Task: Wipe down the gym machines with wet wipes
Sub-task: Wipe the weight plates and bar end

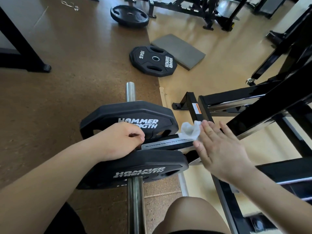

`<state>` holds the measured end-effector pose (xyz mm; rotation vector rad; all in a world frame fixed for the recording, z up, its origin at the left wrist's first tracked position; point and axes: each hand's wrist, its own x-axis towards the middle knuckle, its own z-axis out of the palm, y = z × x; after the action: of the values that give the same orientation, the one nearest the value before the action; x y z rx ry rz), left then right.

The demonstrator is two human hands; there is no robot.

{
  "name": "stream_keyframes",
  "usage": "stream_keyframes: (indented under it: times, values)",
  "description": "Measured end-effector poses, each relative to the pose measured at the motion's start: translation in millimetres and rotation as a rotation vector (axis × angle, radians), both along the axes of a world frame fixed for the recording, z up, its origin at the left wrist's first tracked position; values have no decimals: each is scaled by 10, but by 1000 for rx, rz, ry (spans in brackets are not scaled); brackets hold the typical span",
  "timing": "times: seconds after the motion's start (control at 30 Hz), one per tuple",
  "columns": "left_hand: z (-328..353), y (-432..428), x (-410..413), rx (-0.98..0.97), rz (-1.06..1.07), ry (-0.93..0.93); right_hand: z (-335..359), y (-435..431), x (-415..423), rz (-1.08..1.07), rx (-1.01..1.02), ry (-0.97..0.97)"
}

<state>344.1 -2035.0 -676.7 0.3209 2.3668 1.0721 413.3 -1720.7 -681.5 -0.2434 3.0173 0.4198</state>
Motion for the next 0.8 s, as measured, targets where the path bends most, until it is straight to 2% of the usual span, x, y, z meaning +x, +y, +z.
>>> stream_keyframes:
  times: [0.13, 0.33, 0.4, 0.5, 0.57, 0.7, 0.8]
  values:
    - [-1, 9, 9, -2, -17, 24, -193, -194, 103, 228, -237, -106]
    - [-2, -8, 5, -12, -10, 11, -40, 7, 77, 62, -83, 128]
    - [10, 2, 6, -19, -8, 20, -107, -45, 126, 77, -104, 101]
    - [15, 6, 16, -29, -15, 37, -207, -114, 175, 263, -290, -19]
    - [16, -1, 23, -32, -13, 45, -218, -86, 179, 287, -242, -4]
    - [12, -15, 19, -53, -12, 59, -180, -17, 227, 41, -10, 183]
    - [22, 1, 34, -49, -8, 56, -237, -21, 276, 105, -71, 187]
